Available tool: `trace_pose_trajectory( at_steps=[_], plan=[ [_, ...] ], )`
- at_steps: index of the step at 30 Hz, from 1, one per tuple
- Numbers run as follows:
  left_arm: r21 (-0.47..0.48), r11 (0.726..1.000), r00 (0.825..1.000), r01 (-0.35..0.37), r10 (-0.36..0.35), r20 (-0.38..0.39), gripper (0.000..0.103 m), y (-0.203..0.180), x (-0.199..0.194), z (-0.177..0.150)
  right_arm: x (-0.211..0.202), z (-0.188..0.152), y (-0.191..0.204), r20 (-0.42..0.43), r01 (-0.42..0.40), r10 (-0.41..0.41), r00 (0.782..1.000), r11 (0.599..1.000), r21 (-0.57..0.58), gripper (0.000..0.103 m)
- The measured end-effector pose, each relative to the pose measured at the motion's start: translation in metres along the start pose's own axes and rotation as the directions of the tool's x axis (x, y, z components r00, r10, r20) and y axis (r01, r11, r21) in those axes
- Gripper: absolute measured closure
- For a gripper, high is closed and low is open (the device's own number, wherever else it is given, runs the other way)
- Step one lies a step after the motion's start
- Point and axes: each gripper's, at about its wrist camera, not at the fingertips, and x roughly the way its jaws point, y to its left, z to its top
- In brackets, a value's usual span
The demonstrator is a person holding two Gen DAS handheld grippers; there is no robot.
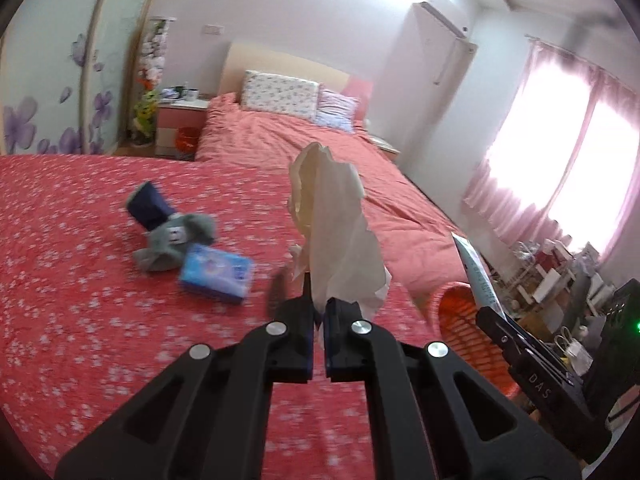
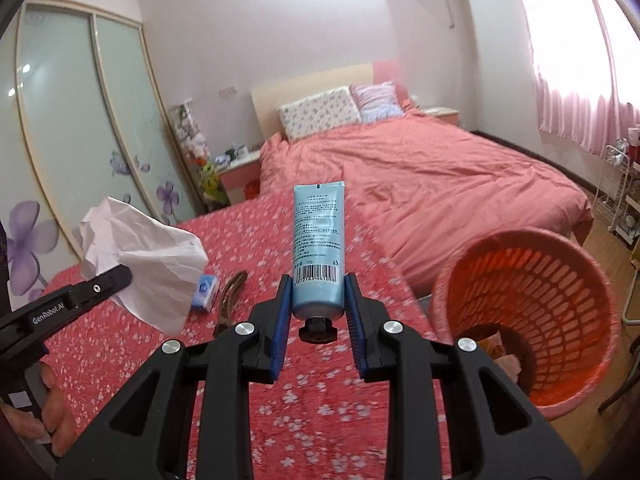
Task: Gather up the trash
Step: 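Carry the tissue and lotion tube with both tools over the basket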
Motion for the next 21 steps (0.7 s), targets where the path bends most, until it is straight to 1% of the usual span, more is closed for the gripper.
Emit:
trace_pose_trajectory(
  at_steps=[5, 13, 16, 21],
  plan=[
    [0.045, 0.996, 0.997, 0.071, -0.071, -0.011, 0.099, -0.041, 0.009, 0.0, -0.021, 0.005, -0.024, 0.066, 0.049, -0.051, 0.997, 0.998, 0.031, 0.077],
    [0.091, 0.983, 0.986, 0.162, -0.157, -0.059, 0.099, -0.099, 0.036, -0.006, -0.049, 0.014, -0.075, 0.155, 0.132, -0.147, 0.977, 0.986, 0.1, 0.077],
    [0.108, 0.974, 0.978, 0.201, -0.192, -0.085, 0.099, -0.121, 0.046, -0.011, -0.053, 0.013, -0.091, 0.168, 0.159, -0.179, 0.969, 0.979, 0.125, 0.077],
    [0.141, 0.956, 0.962, 0.259, -0.241, -0.132, 0.098, -0.157, 0.066, -0.021, -0.051, 0.008, -0.12, 0.162, 0.193, -0.222, 0.961, 0.965, 0.18, 0.076]
  ],
)
